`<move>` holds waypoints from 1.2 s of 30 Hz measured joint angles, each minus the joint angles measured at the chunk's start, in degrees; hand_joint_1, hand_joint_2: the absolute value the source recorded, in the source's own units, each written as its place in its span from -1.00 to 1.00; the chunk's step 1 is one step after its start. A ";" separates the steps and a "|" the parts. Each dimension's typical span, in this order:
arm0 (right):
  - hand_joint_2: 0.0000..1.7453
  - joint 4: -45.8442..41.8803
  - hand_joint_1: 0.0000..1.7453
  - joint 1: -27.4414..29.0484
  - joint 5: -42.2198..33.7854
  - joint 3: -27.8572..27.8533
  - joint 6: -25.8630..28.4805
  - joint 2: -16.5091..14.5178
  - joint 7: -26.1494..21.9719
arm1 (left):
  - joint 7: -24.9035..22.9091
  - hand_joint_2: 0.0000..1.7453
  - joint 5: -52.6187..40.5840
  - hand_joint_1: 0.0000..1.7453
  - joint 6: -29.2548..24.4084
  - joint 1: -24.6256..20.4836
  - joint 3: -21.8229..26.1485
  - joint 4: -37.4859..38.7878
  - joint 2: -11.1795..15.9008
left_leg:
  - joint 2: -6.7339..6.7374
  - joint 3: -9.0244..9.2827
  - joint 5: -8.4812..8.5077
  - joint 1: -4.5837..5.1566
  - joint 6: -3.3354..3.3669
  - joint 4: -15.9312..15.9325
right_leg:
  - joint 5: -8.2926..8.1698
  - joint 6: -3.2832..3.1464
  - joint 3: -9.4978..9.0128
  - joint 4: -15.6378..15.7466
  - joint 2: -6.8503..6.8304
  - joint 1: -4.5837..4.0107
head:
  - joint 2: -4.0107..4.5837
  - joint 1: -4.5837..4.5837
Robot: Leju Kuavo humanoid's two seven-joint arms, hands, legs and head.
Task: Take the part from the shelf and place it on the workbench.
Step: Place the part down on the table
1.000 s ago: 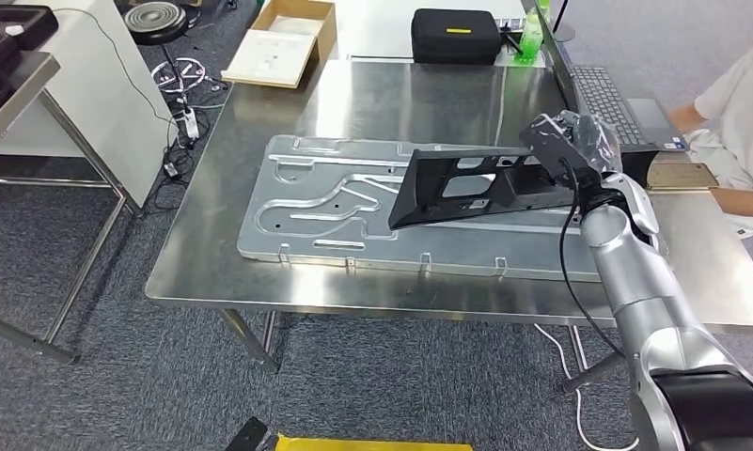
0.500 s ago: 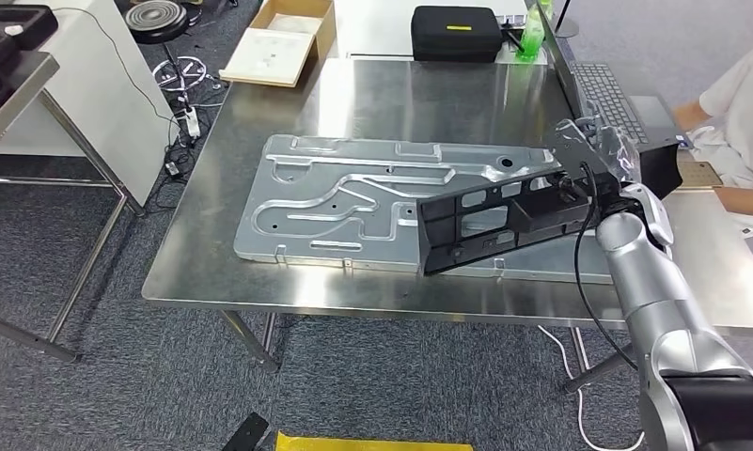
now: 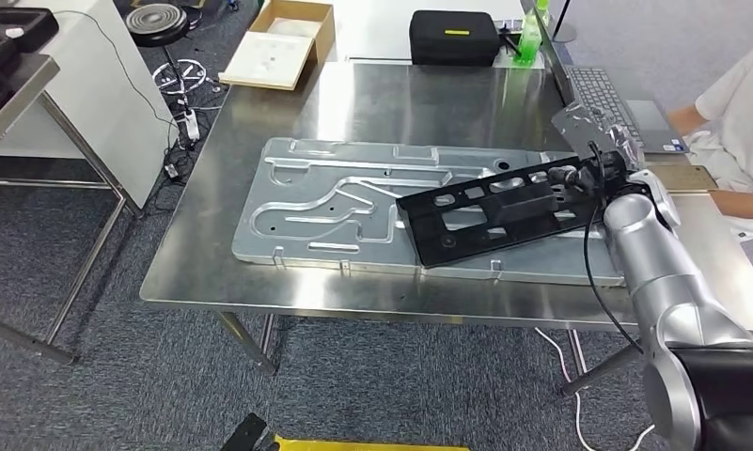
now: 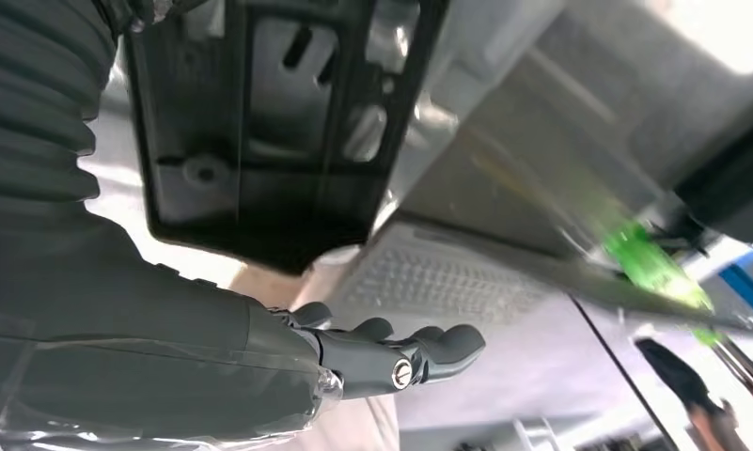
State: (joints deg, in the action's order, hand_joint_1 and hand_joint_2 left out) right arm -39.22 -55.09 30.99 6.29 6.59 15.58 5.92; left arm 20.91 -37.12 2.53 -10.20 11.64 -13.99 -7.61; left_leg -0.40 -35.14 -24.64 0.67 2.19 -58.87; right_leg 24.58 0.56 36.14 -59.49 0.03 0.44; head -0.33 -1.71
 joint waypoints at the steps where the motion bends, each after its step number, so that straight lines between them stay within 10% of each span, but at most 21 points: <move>1: 1.00 0.72 -1.00 -0.20 0.07 -0.01 0.21 0.00 0.12 | -0.01 -1.00 0.01 -1.00 -0.01 0.04 0.03 0.00 0.03 | -0.01 0.19 0.28 -0.10 0.20 0.41 | 0.13 0.30 0.00 -0.13 0.00 0.05 | 0.00 0.01; 3: 1.00 2.01 -1.00 -0.78 0.16 -0.03 0.81 0.00 0.39 | -0.01 -1.00 0.02 -1.00 -0.02 0.04 0.08 0.00 0.06 | 0.02 0.57 0.84 -0.38 0.71 1.28 | 1.88 0.84 1.09 -2.61 0.01 0.11 | 0.00 0.03; 7: -1.00 4.95 -1.00 -1.22 1.08 -0.24 1.82 -0.01 2.12 | -0.01 -1.00 0.04 -1.00 -0.24 0.28 0.36 0.00 0.08 | 0.03 0.53 0.99 -0.44 1.00 1.39 | 6.69 1.67 6.64 -14.16 -0.01 0.63 | 0.00 0.04; 12: -1.00 5.78 -1.00 -0.33 0.99 -0.67 8.62 -0.17 -1.81 | 0.41 -1.00 -0.16 -1.00 -0.49 0.48 0.64 0.00 0.09 | -0.12 0.26 0.22 -0.47 0.02 0.20 | 0.43 1.86 0.61 -2.08 0.01 1.05 | 0.00 0.03; 17: -1.00 -6.58 -1.00 8.69 2.44 -2.87 22.51 -0.88 -13.57 | 1.74 -1.00 -1.05 -1.00 -0.45 0.88 0.78 0.00 0.07 | -0.22 -0.16 -0.84 -0.62 -1.43 -0.87 | 0.34 -0.08 -0.40 -0.07 0.01 0.63 | 0.00 0.01; 21: -1.00 -12.68 -1.00 12.43 3.05 -4.39 22.76 -1.39 -13.60 | 1.92 -1.00 -1.15 -1.00 -0.42 0.99 0.78 0.00 0.07 | -0.04 -5.51 -7.19 -0.85 -2.22 -12.83 | 0.27 -1.09 -0.37 0.07 -0.11 0.59 | 0.00 0.01; 23: -1.00 -14.11 -1.00 13.45 3.10 -4.93 22.53 -1.60 -13.72 | 1.92 -1.00 -1.19 -1.00 -0.38 1.15 0.78 0.00 0.07 | -0.04 -6.84 -7.40 -0.89 -2.28 -15.79 | 0.29 -1.13 -0.35 0.03 -0.12 0.45 | 0.00 0.01; 27: -1.00 -18.04 -1.00 14.95 1.81 -5.93 19.41 -2.60 -16.93 | 2.03 -1.00 -1.24 -1.00 -0.40 1.02 0.78 0.00 0.07 | -0.03 -0.81 -1.28 -0.70 -1.44 -3.55 | 0.34 -0.96 -0.33 -0.22 -0.06 0.20 | 0.00 0.02; 32: -1.00 -36.60 -1.00 22.94 7.81 -1.90 15.81 -7.02 -20.69 | 2.40 -1.00 -1.73 -1.00 -0.42 1.09 0.81 0.00 -0.03 | -0.09 1.23 -0.45 -0.64 -0.45 0.78 | 0.56 0.21 -0.07 -0.41 -0.06 0.25 | 0.00 0.03; 36: -1.00 -47.79 -1.00 27.51 20.05 6.52 19.37 -9.38 -18.81 | 2.27 -1.00 -2.17 -1.00 -0.19 0.68 0.80 0.00 -0.40 | -0.63 1.65 0.12 -0.82 0.29 1.66 | 6.54 0.75 4.28 -10.61 -0.02 0.41 | 0.00 0.08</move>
State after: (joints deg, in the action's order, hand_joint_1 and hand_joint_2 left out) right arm -87.02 -27.59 51.04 12.82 25.96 6.21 -12.88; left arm 23.18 -39.29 2.34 -9.52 12.44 -13.99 -8.01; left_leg -1.03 -33.50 -24.51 -0.15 2.48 -57.21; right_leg 31.12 1.32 40.42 -70.10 0.01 0.85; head -0.33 -1.63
